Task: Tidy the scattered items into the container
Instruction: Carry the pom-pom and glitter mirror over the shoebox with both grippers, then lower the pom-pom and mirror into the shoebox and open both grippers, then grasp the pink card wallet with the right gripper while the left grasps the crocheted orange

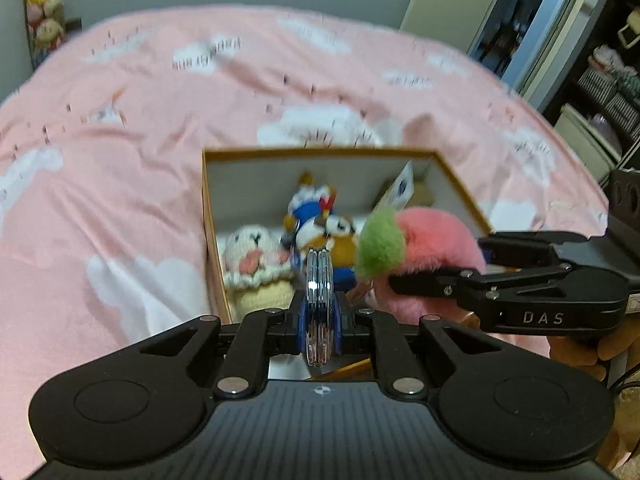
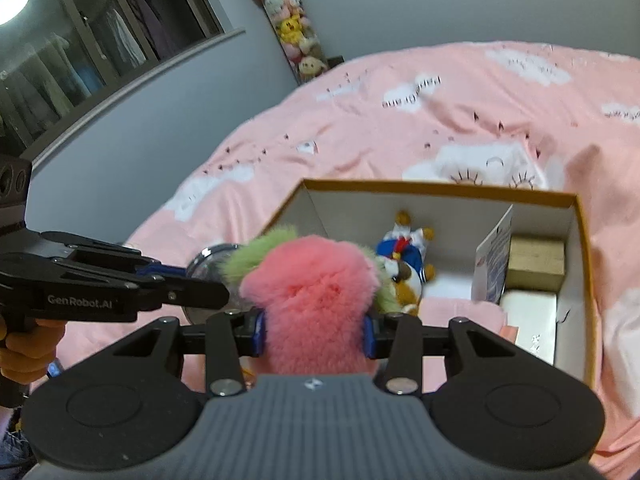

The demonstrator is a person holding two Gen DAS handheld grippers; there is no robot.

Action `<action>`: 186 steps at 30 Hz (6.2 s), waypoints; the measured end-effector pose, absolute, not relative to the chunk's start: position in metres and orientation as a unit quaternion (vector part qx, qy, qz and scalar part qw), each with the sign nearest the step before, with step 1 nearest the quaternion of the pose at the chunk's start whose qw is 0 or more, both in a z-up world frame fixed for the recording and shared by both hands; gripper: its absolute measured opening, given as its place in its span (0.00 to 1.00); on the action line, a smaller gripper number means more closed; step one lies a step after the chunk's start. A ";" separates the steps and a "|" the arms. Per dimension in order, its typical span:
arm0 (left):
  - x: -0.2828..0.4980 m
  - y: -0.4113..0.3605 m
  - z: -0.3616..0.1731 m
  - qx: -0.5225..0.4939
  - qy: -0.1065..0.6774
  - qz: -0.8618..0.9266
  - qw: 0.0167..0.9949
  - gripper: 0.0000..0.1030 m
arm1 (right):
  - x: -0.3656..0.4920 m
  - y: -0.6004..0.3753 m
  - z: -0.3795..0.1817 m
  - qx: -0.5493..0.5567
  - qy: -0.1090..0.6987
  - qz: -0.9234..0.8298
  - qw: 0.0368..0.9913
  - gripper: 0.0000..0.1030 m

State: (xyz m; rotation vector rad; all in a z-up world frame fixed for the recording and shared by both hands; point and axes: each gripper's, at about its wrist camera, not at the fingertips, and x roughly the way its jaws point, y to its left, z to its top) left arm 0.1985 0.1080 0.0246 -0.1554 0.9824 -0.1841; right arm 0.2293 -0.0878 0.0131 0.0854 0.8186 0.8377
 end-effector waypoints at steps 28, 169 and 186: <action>0.243 0.096 -0.026 -0.064 0.590 -0.030 0.804 0.17 | 0.245 -0.086 -0.031 0.050 0.422 0.391 0.817 0.44; 0.131 0.074 -0.116 -0.155 0.490 0.033 0.857 0.56 | 0.140 -0.111 -0.118 -0.074 0.452 0.338 0.822 0.68; 0.085 0.061 -0.079 -0.097 0.493 0.015 0.865 0.56 | 0.115 -0.122 -0.081 -0.088 0.447 0.367 0.811 0.25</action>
